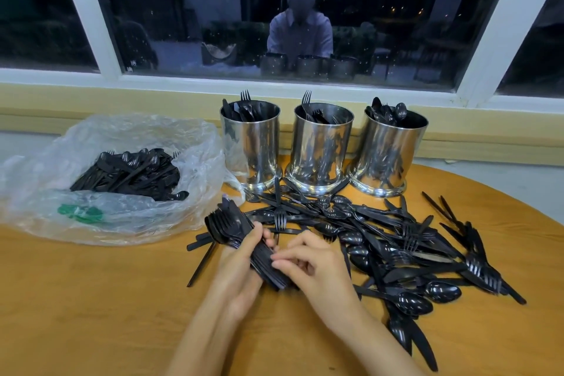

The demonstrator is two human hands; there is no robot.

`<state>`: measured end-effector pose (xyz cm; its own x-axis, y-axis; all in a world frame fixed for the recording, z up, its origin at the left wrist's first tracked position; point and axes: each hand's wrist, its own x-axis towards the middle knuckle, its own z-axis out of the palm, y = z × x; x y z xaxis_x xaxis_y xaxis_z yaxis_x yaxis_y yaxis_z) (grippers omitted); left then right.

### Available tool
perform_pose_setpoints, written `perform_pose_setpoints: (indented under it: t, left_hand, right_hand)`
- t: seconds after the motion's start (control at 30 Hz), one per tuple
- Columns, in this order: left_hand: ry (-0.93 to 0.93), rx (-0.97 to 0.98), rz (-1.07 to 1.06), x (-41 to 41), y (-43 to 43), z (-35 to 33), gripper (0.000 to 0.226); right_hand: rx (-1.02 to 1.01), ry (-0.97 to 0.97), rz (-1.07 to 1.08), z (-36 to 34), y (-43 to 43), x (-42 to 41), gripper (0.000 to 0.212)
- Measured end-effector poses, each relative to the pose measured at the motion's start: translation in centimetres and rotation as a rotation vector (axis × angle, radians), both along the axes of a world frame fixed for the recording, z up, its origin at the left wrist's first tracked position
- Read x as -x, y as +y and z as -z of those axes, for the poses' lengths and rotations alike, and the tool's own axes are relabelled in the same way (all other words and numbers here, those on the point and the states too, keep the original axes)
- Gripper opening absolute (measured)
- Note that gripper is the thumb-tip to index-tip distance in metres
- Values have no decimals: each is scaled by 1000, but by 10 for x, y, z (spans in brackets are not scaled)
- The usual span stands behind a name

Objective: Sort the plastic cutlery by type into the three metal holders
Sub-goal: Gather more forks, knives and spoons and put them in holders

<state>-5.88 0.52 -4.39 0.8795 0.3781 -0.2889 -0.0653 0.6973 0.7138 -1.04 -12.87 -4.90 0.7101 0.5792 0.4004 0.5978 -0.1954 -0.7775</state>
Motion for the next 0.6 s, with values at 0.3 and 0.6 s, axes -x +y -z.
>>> perform_pose_setpoints:
  t: [0.3, 0.6]
  left_hand:
    - [26, -268, 189, 3, -15, -50, 45]
    - [22, -373, 255, 11, -37, -90, 34]
  right_hand:
    - [-46, 452, -23, -77, 0, -44, 20]
    - [30, 491, -164, -116, 0, -45, 46]
